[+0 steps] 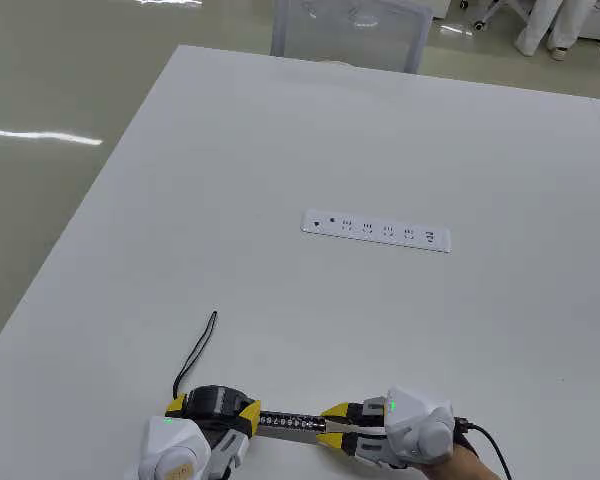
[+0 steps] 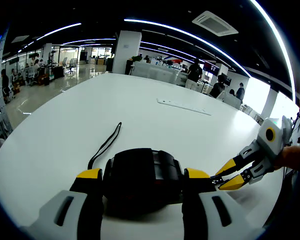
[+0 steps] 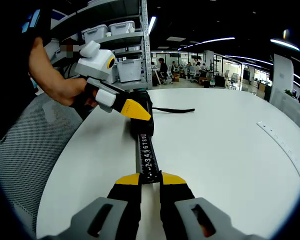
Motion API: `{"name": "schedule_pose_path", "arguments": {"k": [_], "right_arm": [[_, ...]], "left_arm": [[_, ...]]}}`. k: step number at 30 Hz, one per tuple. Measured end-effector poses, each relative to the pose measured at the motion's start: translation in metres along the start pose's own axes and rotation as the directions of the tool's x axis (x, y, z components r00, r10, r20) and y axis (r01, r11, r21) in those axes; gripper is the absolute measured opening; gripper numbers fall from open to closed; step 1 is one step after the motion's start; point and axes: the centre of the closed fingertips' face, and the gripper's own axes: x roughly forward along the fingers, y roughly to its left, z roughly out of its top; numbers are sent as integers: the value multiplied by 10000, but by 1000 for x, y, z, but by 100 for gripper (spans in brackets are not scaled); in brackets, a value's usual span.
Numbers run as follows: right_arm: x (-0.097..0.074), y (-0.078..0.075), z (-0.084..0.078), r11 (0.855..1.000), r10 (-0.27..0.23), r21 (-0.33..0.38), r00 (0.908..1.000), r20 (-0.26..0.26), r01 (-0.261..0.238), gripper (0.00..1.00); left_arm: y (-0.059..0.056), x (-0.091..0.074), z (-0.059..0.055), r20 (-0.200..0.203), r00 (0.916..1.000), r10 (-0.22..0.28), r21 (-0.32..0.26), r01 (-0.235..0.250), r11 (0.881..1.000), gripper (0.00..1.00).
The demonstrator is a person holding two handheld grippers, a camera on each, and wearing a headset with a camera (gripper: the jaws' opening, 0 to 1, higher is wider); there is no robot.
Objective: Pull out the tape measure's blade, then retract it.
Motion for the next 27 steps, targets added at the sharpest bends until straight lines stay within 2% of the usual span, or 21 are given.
{"name": "schedule_pose_path", "arguments": {"k": [27], "right_arm": [[22, 3, 11, 9998, 197, -28, 9997, 156, -196, 12]], "left_arm": [[0, 1, 1, -18, 10000, -64, -28, 64, 10000, 61]]}}
